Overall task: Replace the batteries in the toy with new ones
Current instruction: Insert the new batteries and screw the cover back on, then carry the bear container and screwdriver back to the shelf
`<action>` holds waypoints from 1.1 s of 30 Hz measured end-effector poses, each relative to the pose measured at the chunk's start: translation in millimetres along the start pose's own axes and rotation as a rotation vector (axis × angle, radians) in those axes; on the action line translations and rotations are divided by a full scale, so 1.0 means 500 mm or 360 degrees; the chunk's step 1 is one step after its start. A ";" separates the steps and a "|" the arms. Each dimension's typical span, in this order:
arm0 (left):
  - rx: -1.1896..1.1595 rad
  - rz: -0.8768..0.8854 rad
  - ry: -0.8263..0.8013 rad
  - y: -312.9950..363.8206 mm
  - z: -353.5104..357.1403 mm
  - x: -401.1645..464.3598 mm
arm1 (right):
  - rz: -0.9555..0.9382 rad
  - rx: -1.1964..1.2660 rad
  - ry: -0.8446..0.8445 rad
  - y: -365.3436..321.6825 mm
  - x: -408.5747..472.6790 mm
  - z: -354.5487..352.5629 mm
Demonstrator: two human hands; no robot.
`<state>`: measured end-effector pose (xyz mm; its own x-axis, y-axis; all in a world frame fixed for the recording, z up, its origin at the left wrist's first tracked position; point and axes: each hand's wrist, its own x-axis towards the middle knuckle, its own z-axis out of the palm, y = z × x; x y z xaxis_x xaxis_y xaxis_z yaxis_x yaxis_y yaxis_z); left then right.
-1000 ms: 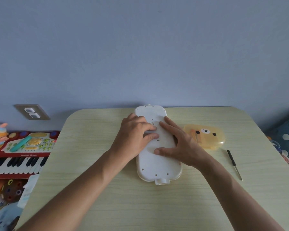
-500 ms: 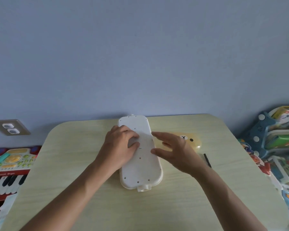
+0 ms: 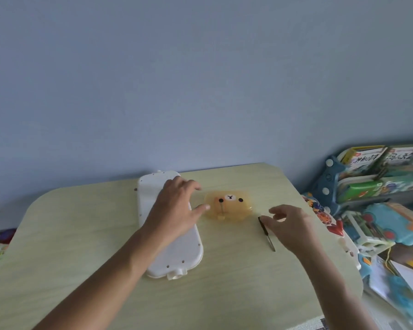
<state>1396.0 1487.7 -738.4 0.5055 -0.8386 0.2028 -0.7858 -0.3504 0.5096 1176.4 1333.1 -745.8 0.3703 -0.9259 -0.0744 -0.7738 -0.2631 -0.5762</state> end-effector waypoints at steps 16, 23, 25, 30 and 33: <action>0.0093 -0.0046 -0.0442 0.054 0.106 0.073 | 0.0150 0.0261 0.0018 -0.023 0.050 0.054; -0.0098 -0.0109 -0.0413 0.048 0.117 0.079 | 0.0202 0.0511 -0.0007 -0.025 0.087 0.073; -0.0300 -0.0193 -0.0418 0.061 0.102 0.083 | 0.0285 0.0788 -0.0026 -0.035 0.083 0.060; -0.0676 -0.0263 -0.0419 0.176 -0.010 0.123 | 0.0403 0.1381 0.0004 -0.105 0.057 -0.103; -0.0689 -0.0164 -0.0486 0.300 -0.136 0.166 | 0.0418 0.1508 0.0099 -0.165 0.032 -0.274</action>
<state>1344.2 1394.1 -588.3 0.3951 -0.9146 -0.0859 -0.4861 -0.2875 0.8252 1175.5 1302.9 -587.9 0.1967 -0.9437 -0.2661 -0.0855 0.2538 -0.9635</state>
